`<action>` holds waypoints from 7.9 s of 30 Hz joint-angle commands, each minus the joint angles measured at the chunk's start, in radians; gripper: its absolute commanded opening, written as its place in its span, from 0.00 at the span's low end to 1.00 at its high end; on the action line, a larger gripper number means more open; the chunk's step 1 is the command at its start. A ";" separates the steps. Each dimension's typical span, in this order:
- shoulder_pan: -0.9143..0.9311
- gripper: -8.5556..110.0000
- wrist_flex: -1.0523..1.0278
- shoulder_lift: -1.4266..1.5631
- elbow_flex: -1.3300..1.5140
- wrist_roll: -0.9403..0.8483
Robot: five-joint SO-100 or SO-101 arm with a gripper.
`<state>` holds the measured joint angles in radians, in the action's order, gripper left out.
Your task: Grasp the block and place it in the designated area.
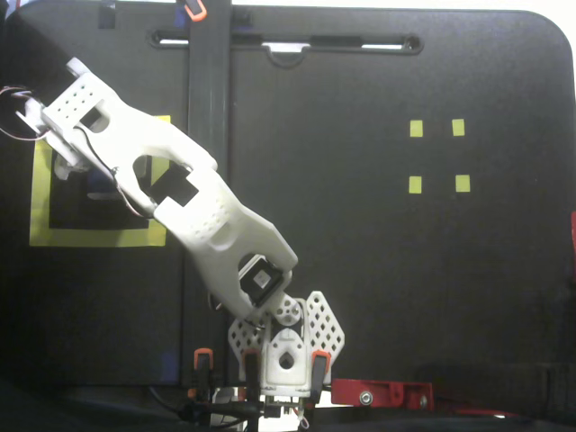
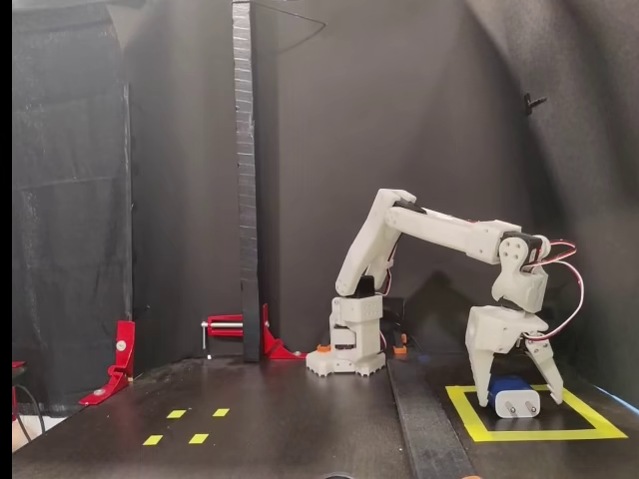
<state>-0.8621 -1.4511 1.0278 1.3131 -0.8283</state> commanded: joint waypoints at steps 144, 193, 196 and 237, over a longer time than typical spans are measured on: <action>0.917 0.07 0.436 1.100 0.569 0.687; 0.894 0.07 0.864 2.278 1.829 0.695; 0.897 0.07 0.781 2.279 1.829 0.695; 0.859 0.07 0.686 2.279 1.830 0.732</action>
<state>0.0000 -0.7639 3.3011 3.1355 -0.1028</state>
